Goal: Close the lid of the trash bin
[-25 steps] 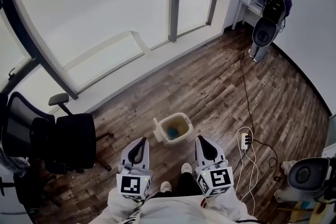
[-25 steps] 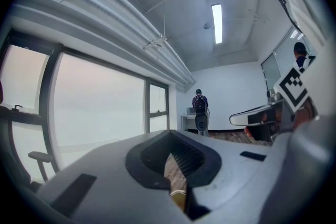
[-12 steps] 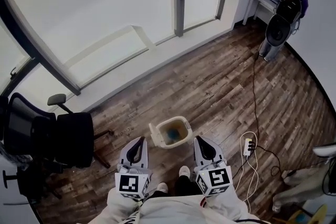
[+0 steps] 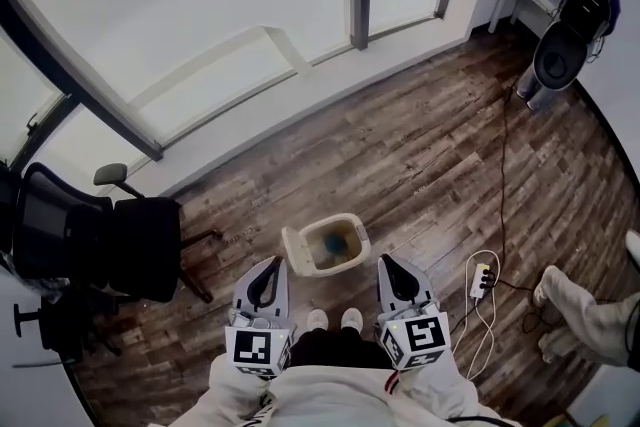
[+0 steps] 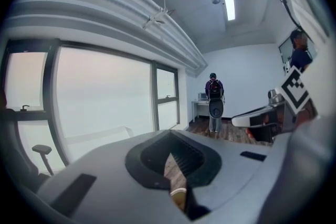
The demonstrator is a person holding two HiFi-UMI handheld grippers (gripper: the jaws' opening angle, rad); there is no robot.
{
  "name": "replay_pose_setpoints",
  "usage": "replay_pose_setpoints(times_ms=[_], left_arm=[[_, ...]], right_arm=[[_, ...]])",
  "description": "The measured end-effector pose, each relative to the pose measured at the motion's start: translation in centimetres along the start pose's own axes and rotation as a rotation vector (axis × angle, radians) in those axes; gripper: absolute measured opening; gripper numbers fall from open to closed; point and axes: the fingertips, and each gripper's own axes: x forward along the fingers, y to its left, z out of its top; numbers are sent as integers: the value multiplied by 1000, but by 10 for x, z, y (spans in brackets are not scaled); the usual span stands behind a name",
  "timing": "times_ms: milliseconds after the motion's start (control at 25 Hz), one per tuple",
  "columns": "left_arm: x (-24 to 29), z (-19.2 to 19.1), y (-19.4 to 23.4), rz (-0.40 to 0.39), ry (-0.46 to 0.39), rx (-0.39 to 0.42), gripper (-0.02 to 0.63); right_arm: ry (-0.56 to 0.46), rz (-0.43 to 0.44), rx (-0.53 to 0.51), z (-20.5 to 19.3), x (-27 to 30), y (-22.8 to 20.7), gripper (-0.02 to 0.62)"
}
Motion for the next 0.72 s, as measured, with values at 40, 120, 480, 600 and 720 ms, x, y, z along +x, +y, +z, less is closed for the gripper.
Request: replay_pose_setpoints(times_ms=[40, 120, 480, 600, 720], left_arm=[[3, -3, 0, -4, 14, -2, 5], [10, -13, 4, -5, 34, -6, 5], [49, -59, 27, 3, 65, -9, 5], [61, -79, 37, 17, 90, -17, 5], [73, -108, 49, 21, 118, -32, 5]], right_arm=[[6, 2, 3, -3, 4, -3, 23], [19, 2, 11, -9, 13, -6, 23], [85, -12, 16, -41, 47, -14, 23], [100, -22, 40, -60, 57, -18, 23], [123, -35, 38, -84, 72, -20, 23]])
